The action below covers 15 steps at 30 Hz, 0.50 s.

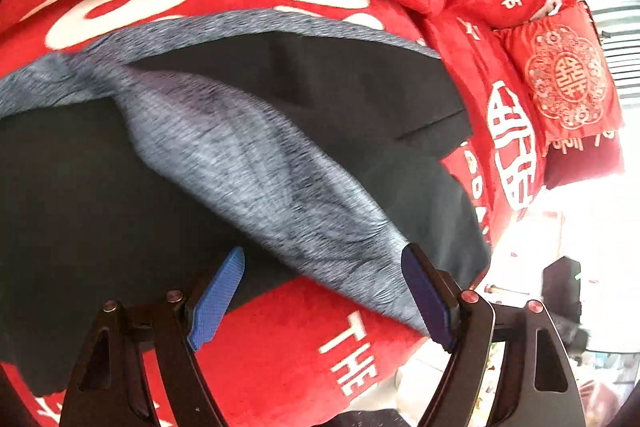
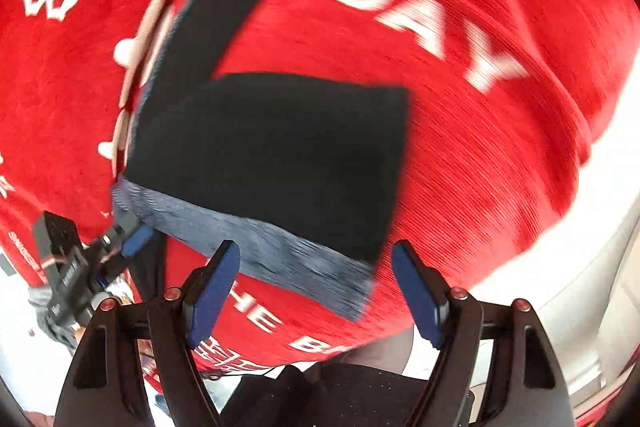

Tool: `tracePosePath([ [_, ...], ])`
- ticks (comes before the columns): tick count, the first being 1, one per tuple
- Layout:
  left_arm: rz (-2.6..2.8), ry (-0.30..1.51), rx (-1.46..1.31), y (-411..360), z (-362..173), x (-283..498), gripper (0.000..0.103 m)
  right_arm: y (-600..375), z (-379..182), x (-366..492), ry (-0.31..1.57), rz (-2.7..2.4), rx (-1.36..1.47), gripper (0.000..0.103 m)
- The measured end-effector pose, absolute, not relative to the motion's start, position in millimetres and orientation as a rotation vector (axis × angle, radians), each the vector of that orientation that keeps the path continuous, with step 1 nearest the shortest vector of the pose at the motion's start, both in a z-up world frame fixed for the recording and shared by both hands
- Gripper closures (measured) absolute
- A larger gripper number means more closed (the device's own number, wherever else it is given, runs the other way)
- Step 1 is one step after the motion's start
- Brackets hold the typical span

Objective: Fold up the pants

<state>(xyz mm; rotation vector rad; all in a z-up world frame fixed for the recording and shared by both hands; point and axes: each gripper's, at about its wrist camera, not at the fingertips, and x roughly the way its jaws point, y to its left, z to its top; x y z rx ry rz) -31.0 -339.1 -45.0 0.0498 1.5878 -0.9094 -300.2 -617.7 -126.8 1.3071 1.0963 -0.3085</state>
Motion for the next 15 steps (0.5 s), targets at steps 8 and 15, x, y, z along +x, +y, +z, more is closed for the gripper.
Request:
tracePosePath([
  [8,-0.967,1.554,0.064,-347,-57,-36,0.021,-593,-168,-318,0.899,-0.204,1.529,0.033],
  [15,-0.983,1.541,0.013,-344,-51,-33,0.039,-598,-149,-335,0.73,-0.141,1.605,0.091],
])
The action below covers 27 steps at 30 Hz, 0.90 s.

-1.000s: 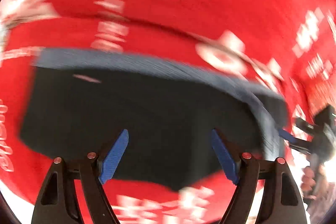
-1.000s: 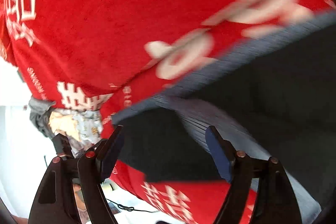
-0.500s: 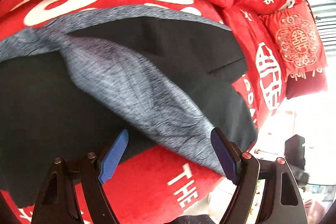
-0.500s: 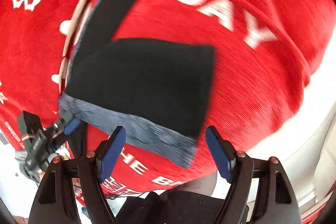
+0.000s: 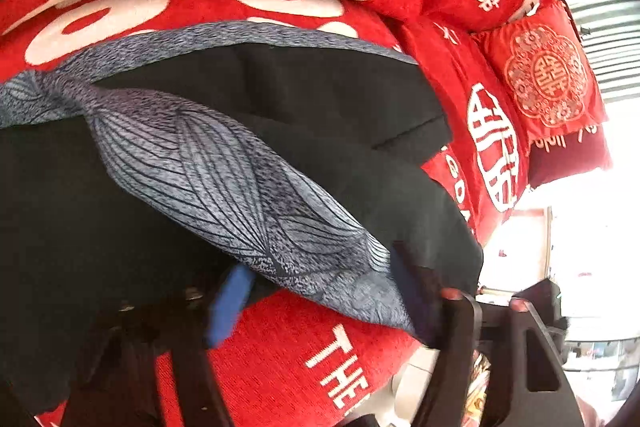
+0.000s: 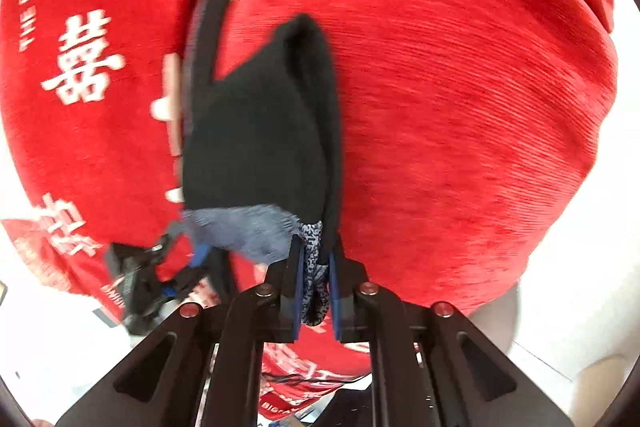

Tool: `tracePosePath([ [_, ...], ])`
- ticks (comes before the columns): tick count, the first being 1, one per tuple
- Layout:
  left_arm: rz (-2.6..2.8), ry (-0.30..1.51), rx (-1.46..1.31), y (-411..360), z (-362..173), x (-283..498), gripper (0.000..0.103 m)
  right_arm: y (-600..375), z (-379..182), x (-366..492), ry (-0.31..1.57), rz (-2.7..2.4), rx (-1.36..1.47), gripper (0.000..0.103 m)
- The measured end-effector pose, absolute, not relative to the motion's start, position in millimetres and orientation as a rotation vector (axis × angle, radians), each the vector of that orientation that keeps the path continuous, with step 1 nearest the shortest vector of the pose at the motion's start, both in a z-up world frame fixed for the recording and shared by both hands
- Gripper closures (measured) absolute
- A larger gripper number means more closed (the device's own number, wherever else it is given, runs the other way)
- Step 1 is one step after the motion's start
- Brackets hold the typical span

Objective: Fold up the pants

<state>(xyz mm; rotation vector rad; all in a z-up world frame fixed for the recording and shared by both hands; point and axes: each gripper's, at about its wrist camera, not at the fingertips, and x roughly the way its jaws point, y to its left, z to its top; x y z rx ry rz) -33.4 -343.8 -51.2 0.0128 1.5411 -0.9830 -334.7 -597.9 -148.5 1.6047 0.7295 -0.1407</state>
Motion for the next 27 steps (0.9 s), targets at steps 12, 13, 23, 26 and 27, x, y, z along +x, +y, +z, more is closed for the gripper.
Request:
tracePosePath([
  [12,-0.825,1.457,-0.087,-393,-16,22,0.039,-716,-52,-226,0.611,0.055,1.486,0.091],
  [13,-0.802,1.453,-0.083,-399,-18,30,0.039,-732,-52,-209,0.62,0.049,1.485,0.091],
  [23,-0.633,1.361,-0.071,-423,-10,85,0.038,-799,-74,-100,0.876,-0.082,1.319,0.039],
  [26,-0.596,1.361,-0.049,-415,-8,84,0.038,-795,-68,-113,0.875,-0.092,1.277,0.036],
  [27,-0.582,1.366,-0.031,-412,-9,81,0.038,-791,-67,-122,0.884,-0.113,1.264,0.036],
])
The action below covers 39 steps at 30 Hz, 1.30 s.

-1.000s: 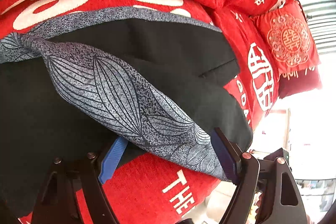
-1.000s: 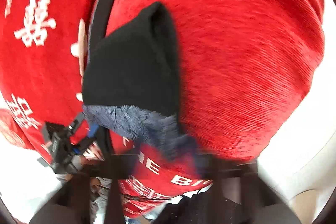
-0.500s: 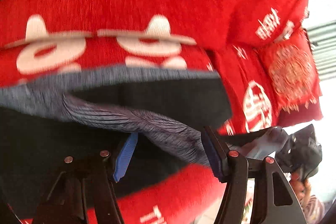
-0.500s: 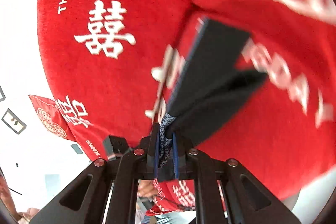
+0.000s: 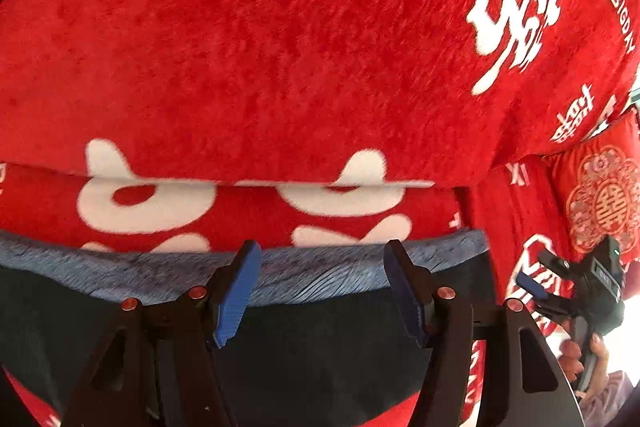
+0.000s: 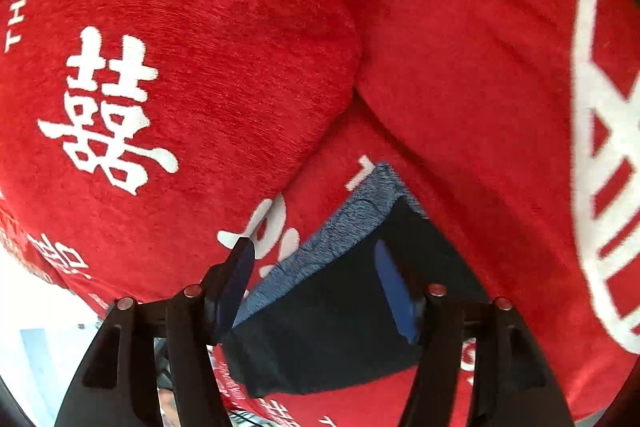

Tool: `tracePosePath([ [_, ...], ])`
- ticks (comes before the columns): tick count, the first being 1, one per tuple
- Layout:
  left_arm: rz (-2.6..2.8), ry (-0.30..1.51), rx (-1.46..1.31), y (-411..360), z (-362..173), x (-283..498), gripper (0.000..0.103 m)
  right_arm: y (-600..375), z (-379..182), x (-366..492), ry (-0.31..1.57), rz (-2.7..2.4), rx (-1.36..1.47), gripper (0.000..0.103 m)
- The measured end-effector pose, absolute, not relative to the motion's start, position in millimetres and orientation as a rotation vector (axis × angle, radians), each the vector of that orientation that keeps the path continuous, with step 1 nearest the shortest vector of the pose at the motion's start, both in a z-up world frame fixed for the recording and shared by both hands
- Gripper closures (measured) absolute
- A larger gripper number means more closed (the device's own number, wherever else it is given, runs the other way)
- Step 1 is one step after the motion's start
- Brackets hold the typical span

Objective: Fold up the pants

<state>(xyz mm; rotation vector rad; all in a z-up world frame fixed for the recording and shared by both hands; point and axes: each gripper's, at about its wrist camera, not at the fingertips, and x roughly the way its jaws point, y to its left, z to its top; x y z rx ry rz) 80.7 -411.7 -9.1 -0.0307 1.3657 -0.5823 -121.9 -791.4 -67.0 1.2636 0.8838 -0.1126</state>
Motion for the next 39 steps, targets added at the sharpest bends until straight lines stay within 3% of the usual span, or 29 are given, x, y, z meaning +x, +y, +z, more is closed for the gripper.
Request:
tracePosePath([
  [7,-0.497,1.439,0.067,-394,-40,46,0.038,-747,-119,-195,0.974,-0.245,1.371,0.037],
  [8,-0.483,1.459,0.066,-393,-46,42,0.038,-744,-131,-196,0.984,-0.243,1.402,0.042],
  [10,-0.467,1.471,0.073,-392,-50,38,0.038,-741,-142,-188,0.975,-0.206,1.437,0.086],
  [11,-0.465,1.469,0.075,-391,-49,36,0.038,-740,-141,-185,0.969,-0.202,1.433,0.097],
  [15,-0.455,1.432,0.125,-390,-47,33,0.038,-743,-101,-177,0.839,-0.113,1.342,0.097],
  [19,-0.394,1.486,0.138,-379,-71,32,0.038,-739,-117,-173,0.983,-0.164,1.256,0.097],
  [22,-0.391,1.477,0.164,-375,-67,29,0.038,-740,-146,-178,1.029,-0.165,1.341,0.095],
  [23,-0.396,1.479,0.167,-373,-64,29,0.038,-743,-145,-182,1.013,-0.177,1.362,0.091],
  [24,-0.401,1.472,0.165,-369,-59,30,0.038,-746,-137,-187,1.011,-0.233,1.343,0.075],
  [26,-0.402,1.453,0.164,-363,-51,34,0.038,-749,-120,-195,1.025,-0.32,1.28,0.067],
  [29,-0.392,1.42,0.16,-357,-43,44,0.038,-739,-78,-189,0.992,-0.286,1.126,0.074],
  [32,-0.372,1.416,0.173,-360,-49,60,0.038,-711,-48,-144,1.008,-0.108,0.973,0.074],
  [39,-0.312,1.385,0.153,-368,-73,86,0.032,-628,-67,-14,1.116,0.116,0.734,0.074],
])
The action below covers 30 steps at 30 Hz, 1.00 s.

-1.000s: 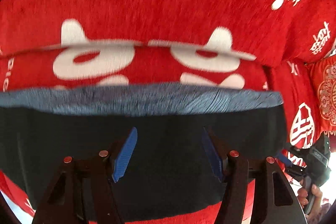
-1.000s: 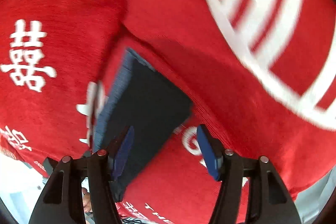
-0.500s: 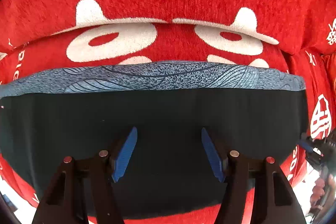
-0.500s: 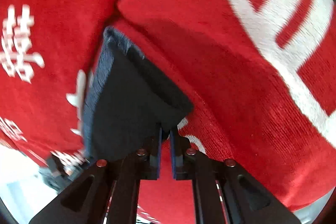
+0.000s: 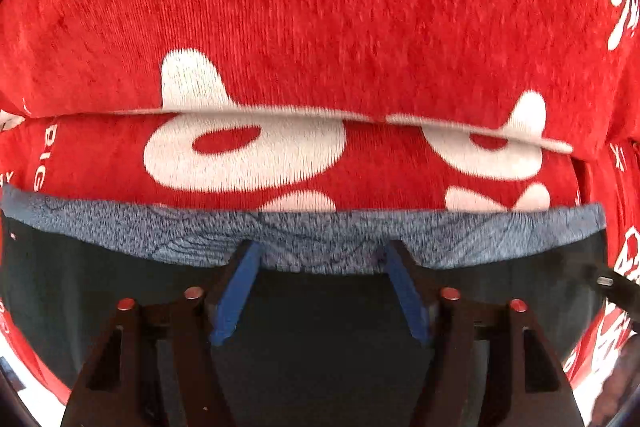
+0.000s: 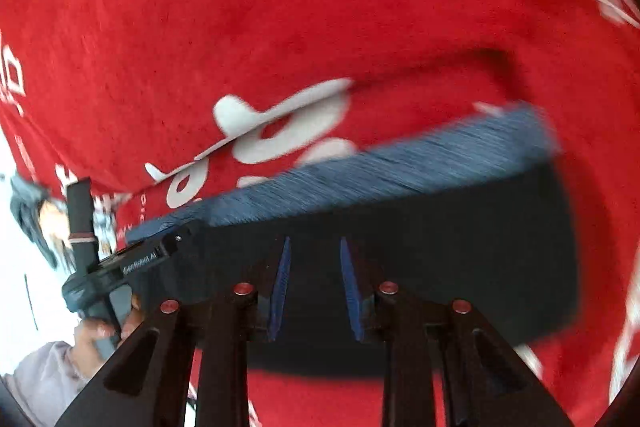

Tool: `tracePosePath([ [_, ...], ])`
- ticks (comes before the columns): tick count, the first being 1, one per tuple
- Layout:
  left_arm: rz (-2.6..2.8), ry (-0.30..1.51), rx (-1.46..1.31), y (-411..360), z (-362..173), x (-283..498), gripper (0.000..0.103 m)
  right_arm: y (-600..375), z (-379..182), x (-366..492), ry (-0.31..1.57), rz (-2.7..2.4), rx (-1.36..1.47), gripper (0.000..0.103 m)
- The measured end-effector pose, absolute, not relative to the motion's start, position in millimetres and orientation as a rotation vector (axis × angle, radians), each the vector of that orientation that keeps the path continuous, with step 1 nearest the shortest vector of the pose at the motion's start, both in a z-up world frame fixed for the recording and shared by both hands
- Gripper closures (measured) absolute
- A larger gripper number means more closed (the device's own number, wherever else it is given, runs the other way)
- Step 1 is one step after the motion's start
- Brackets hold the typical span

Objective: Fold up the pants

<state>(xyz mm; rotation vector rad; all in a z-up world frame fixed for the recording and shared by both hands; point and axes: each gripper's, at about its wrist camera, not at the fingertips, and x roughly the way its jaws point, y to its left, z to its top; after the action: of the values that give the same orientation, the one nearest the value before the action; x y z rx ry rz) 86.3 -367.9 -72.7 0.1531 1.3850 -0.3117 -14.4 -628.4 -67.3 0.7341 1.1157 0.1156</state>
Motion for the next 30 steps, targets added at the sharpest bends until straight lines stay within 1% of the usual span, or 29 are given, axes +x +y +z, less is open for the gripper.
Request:
tracePosePath([
  [2,-0.306,1.377,0.165,-370,-76,91,0.032,-623,-78,-4,1.134,0.1,0.716,0.075],
  [4,-0.295,1.371,0.18,-368,-79,99,0.032,-631,-76,2,1.093,0.08,0.714,0.079],
  [6,-0.278,1.382,0.159,-361,-78,111,0.032,-643,-72,3,1.096,-0.007,0.682,0.079],
  [10,-0.262,1.378,0.15,-343,-62,118,0.032,-671,-60,-20,1.127,-0.103,0.831,0.071],
  [12,-0.256,1.379,0.167,-328,-53,113,0.032,-679,-56,-38,1.128,-0.097,0.863,0.059],
  [13,-0.246,1.382,0.177,-319,-49,110,0.032,-681,-54,-50,1.13,-0.094,0.89,0.058],
  [20,-0.182,1.413,0.225,-268,-36,72,0.032,-682,-54,-146,1.121,-0.161,1.103,0.058],
  [23,-0.139,1.432,0.254,-255,-48,45,0.032,-680,-61,-177,1.12,-0.206,1.164,0.058],
  [24,-0.115,1.452,0.245,-248,-53,41,0.032,-670,-64,-167,1.121,-0.222,1.174,0.058],
  [26,-0.068,1.482,0.216,-234,-66,32,0.032,-678,-76,-180,1.101,-0.276,1.24,0.058],
  [27,-0.057,1.488,0.175,-225,-72,30,0.029,-688,-83,-188,1.085,-0.286,1.272,0.058],
  [28,-0.051,1.478,0.151,-221,-75,27,0.024,-694,-90,-193,1.058,-0.302,1.322,0.058],
  [30,-0.046,1.479,0.14,-218,-80,25,0.022,-703,-102,-199,1.001,-0.323,1.393,0.058],
])
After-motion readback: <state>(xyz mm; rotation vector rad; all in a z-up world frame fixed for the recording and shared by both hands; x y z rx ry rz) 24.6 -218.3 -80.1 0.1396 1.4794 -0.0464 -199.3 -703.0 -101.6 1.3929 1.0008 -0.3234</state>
